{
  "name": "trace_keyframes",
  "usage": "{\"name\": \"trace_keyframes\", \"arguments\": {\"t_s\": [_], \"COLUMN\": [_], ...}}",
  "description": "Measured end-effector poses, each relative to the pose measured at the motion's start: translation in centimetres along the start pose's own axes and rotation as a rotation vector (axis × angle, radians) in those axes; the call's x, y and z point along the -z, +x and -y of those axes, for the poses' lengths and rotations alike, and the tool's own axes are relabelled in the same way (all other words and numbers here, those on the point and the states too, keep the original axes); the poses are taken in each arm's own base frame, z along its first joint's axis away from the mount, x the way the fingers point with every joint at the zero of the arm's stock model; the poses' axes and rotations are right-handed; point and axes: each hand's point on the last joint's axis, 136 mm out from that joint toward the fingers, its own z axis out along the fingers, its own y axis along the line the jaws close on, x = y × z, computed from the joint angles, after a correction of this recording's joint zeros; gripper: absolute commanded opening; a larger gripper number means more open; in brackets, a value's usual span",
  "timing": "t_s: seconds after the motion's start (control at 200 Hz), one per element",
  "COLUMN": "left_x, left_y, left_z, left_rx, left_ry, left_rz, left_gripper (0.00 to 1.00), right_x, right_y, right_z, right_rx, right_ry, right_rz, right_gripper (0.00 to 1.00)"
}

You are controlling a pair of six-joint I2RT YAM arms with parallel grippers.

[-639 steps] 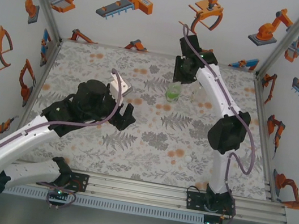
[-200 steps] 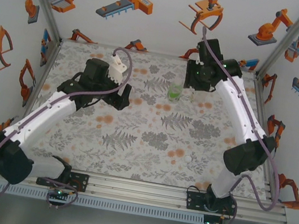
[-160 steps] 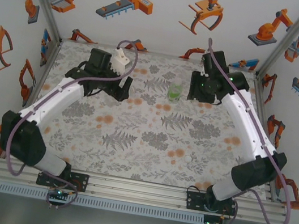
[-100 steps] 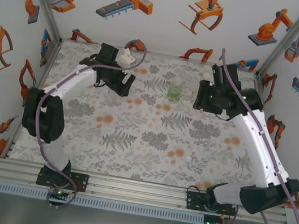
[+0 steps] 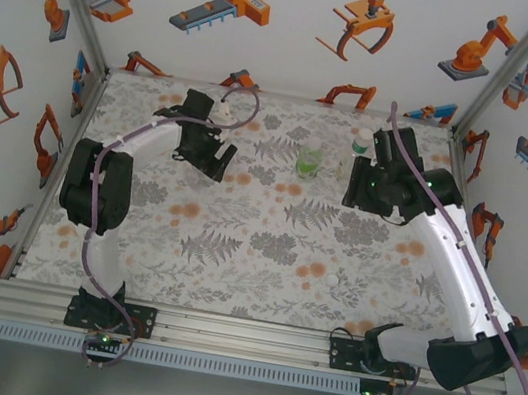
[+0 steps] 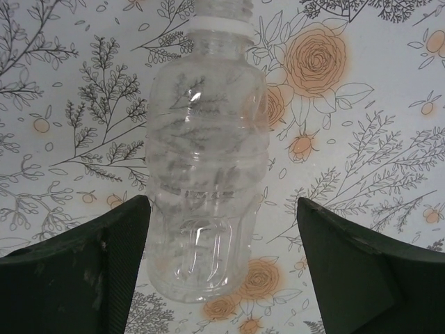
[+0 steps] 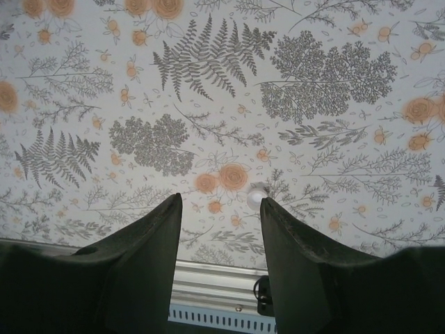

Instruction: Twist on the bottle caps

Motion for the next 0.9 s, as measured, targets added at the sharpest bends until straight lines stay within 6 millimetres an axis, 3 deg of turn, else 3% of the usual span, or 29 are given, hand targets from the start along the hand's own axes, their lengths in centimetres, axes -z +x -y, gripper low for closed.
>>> {"name": "trace_keyframes", "arguments": {"t_s": [0.441,0.901], "left_x": [-3.0,-3.4], "left_y": [2.0,1.7], "left_z": [-0.9,-1.5], "left_rx": [0.115,0.159], "left_ry": [-0.025,-0.042], "left_rz": [-0.08,-0.114], "left_gripper": [0.72,0.71], "right_x": [-0.5,-1.1], "right_y": [0.2,0.7], "right_z": [-0.4,-0.7], "right_rx": [-0.032,-0.046], "right_ry": [-0.025,-0.042], "right_rz": [-0.007,-0.021], "right_gripper": [0.47,0.47]}}
